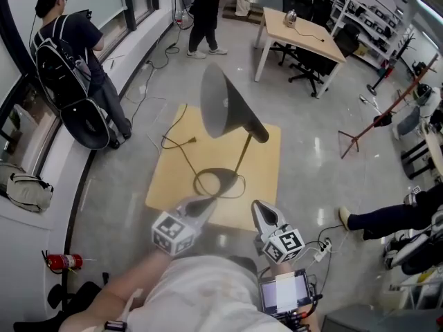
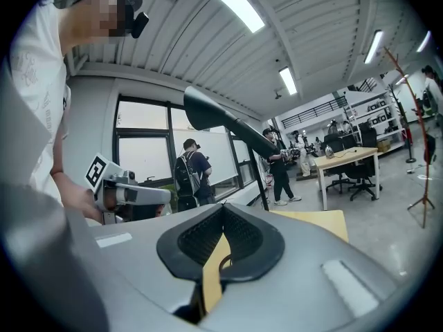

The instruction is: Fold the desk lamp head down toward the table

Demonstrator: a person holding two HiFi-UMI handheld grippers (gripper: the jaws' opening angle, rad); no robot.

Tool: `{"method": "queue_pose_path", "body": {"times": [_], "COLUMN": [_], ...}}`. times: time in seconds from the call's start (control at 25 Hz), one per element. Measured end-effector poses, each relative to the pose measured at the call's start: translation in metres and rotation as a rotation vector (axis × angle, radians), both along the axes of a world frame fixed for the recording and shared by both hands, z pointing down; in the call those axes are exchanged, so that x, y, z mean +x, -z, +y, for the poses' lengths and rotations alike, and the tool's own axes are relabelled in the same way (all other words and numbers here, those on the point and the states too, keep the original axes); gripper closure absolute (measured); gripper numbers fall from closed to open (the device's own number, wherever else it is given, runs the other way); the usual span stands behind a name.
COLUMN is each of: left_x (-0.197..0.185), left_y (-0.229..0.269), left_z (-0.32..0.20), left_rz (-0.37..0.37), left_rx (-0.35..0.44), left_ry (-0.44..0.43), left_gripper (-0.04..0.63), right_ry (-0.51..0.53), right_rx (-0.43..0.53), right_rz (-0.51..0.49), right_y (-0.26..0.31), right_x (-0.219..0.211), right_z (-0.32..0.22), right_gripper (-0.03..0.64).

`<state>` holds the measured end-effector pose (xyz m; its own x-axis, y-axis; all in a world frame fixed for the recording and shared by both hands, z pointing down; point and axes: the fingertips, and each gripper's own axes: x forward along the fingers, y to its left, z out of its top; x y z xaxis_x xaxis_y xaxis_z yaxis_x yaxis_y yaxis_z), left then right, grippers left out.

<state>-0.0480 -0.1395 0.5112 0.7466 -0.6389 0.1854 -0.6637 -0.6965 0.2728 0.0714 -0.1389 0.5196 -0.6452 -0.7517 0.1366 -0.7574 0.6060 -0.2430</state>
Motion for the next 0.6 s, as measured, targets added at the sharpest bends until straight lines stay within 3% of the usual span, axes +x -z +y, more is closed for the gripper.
{"method": "queue_pose_path", "body": {"times": [0.24,0.6], "left_x": [-0.001,0.010], "left_y": [0.006,0.026], "left_z": [-0.003,-0.026], "left_rz": [0.000,-0.008], "left_rx": [-0.001,0.023], "left_ry": [0.020,0.124], "left_gripper": [0.594,0.594], "right_ry": [0.045,0.172], "right_rx": [0.025,0.059], "right_rz": [0.015,0.009], "right_y": [0.005,0.016], "right_x": [-0.005,0.003], "right_z": [-0.011,-0.041], "right_gripper": [0.605,0.604]}}
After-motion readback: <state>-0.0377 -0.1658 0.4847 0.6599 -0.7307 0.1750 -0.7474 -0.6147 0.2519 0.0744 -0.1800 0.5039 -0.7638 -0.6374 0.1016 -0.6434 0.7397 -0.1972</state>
